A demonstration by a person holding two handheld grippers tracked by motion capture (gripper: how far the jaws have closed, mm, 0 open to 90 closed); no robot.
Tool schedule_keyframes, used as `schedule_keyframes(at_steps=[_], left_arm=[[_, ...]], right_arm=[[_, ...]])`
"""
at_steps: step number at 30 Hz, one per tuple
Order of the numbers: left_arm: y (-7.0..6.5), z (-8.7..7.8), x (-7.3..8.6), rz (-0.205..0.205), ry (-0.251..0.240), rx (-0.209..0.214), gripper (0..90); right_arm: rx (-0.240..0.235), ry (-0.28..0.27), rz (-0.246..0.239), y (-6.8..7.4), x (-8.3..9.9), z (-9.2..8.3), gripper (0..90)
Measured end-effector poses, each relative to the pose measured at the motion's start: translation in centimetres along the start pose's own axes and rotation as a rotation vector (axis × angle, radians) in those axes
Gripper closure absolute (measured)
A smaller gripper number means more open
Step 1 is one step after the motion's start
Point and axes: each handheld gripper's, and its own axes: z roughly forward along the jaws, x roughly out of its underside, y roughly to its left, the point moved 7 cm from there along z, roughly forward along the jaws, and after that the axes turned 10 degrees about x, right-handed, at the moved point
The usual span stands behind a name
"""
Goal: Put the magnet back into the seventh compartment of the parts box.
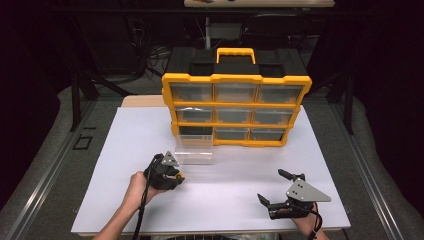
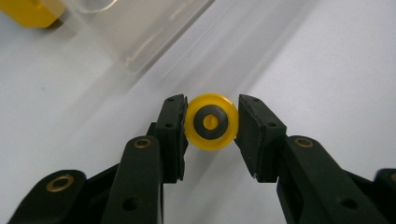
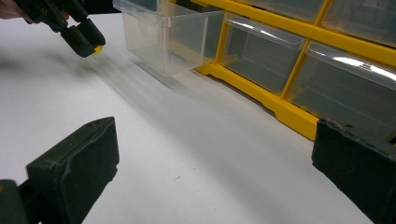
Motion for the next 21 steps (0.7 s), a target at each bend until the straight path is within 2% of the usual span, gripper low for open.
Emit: schedule_keyframes(at_steps=[6,21], left_arm=[[0.7,-0.5,0.4,-0.024,-0.008,-0.015,63.2],[2.0,-0.7,0.9,-0.046,-0.006,-0.045,63.2]], right_arm=[[-0.002,0.002,0.001,0.0,0.0,0.0,0.2],[-0.001,0.008,0.003,0.0,0.1,0.1,0.2]])
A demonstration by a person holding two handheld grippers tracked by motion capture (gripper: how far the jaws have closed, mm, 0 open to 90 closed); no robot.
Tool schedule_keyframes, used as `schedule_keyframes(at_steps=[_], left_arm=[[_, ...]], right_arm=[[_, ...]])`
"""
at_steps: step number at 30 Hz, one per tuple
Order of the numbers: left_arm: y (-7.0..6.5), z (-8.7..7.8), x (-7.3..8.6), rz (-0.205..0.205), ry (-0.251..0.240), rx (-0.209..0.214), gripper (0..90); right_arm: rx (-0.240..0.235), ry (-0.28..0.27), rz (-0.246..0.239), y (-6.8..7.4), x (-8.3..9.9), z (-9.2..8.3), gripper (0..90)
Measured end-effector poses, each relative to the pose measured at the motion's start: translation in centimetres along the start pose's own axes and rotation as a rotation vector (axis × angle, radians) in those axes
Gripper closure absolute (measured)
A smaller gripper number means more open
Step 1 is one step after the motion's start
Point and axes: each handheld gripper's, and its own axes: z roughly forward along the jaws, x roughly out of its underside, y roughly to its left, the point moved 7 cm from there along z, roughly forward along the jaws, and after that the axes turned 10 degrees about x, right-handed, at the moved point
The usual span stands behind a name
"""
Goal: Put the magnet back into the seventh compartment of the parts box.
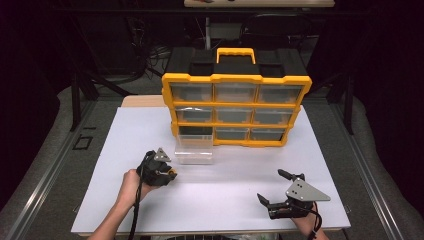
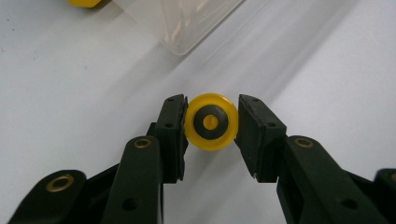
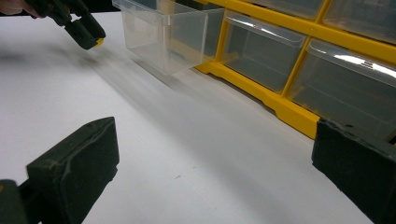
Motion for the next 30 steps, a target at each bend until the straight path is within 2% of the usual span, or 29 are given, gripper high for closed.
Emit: schedule_keyframes(at_steps=[12,30], left_arm=[[0.7,-0.1,0.0,-0.016,-0.005,-0.01,63.2],[2.6,-0.3,0.0,-0.051,-0.015,-0.034,63.2]], right_arm=[[0.001,0.003,0.0,0.0,0.0,0.0,0.3],[0.0,0.01,0.001,-0.1,0.1,0.1,0.3]])
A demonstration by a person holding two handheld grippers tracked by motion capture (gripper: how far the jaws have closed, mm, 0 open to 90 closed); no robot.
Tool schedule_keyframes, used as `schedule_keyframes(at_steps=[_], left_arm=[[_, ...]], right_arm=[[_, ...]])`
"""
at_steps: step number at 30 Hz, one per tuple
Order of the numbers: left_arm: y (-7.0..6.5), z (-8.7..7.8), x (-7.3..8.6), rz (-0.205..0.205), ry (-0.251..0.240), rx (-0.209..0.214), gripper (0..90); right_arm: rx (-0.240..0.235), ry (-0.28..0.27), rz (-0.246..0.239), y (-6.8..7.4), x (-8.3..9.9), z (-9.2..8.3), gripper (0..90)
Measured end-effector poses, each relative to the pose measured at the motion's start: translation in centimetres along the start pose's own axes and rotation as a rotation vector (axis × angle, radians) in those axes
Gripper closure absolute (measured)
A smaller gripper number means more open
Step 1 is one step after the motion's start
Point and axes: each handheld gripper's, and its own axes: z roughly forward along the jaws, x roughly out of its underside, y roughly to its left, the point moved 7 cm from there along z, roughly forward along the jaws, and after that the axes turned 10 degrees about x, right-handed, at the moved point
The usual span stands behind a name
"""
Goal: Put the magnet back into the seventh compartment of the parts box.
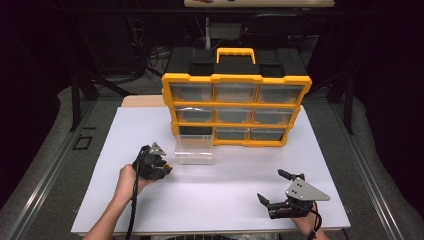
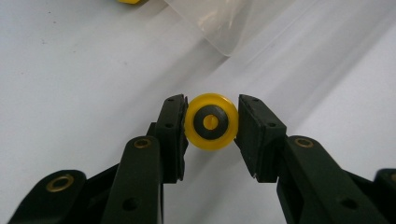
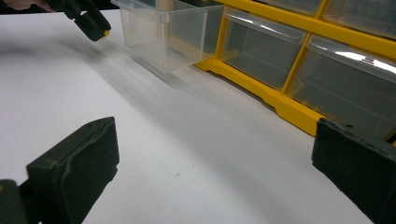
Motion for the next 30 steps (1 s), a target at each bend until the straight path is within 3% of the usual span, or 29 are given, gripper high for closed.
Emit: schedule_keyframes(at_steps=[20,30], left_arm=[[1.8,-0.3,-0.8,-0.037,-0.029,-0.02,63.2],[1.7,-0.3,-1.4,-0.031,-0.034,-0.013,63.2]], right_arm=[[-0.005,0.002,0.002,0.0,0.0,0.1,0.3],[-0.006,0.002,0.002,0.0,0.0,0.1,0.3]])
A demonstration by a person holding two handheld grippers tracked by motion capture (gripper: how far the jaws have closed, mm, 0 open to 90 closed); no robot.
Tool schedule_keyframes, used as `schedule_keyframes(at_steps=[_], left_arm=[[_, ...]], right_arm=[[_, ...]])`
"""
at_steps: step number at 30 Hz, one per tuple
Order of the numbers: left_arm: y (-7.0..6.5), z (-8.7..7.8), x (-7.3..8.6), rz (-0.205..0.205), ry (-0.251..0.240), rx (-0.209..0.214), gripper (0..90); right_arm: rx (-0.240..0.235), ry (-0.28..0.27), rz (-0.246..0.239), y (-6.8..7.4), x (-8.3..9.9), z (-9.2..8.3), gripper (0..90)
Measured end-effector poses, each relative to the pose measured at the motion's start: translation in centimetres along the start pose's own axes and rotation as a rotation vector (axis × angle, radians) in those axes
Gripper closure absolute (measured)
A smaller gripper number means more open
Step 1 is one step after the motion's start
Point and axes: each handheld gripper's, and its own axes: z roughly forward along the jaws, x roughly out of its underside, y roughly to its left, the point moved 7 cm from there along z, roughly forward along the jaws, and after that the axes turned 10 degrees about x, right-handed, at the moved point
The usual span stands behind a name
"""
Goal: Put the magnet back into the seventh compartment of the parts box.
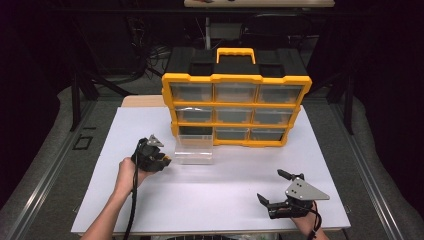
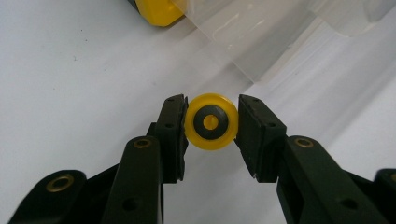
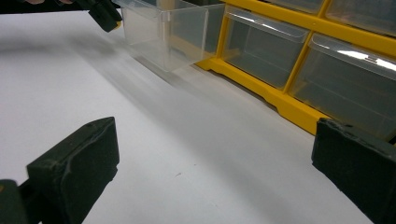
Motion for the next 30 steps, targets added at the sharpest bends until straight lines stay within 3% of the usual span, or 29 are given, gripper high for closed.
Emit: schedule_keyframes(at_steps=[21,30], left_arm=[[0.3,-2.1,-2.3,-0.002,-0.011,-0.026,63.3],[-0.2,-3.4,-3.4,0.021,-0.021,-0.018,63.3]], right_arm=[[0.018,0.004,0.008,-0.2,0.1,-0.1,0.3],[0.019,0.003,0.007,-0.3,0.1,-0.1,0.4]])
